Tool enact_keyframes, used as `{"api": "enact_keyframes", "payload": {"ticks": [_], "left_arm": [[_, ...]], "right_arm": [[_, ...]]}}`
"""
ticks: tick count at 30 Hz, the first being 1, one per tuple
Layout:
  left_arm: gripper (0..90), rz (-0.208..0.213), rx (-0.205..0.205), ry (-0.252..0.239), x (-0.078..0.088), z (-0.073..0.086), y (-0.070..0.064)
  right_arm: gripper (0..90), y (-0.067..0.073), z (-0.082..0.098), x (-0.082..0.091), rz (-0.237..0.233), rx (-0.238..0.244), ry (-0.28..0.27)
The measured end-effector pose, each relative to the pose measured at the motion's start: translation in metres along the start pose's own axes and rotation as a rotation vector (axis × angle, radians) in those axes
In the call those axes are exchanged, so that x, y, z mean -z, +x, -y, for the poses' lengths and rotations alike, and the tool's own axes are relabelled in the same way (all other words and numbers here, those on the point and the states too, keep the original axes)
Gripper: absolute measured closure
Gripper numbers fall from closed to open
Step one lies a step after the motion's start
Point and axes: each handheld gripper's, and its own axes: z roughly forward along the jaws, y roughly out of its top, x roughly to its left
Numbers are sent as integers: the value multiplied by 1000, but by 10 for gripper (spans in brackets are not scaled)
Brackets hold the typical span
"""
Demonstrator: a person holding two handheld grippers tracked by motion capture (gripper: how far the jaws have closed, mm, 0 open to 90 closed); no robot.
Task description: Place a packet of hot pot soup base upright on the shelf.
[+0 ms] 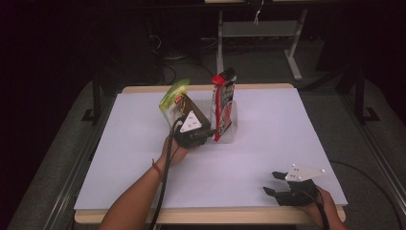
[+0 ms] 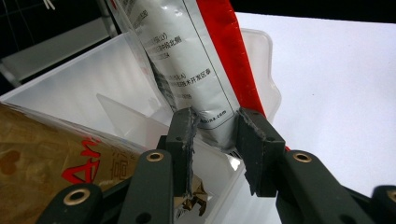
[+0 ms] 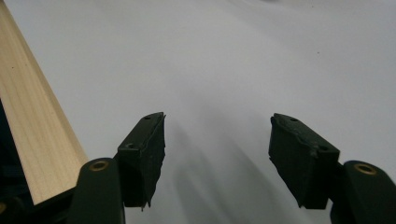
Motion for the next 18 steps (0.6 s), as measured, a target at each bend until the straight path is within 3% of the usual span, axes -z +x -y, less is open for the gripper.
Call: {"api": "enact_keyframes", "payload": {"ticks": [5,18], "left_arm": [[658,-32,19,-13,-3,0,1],[669,-55,-46,32,-9,-1,-3]], "right_arm": [[353,0,0,0,-3,-3,4],[354,2,0,-3,-9,8,15]]}}
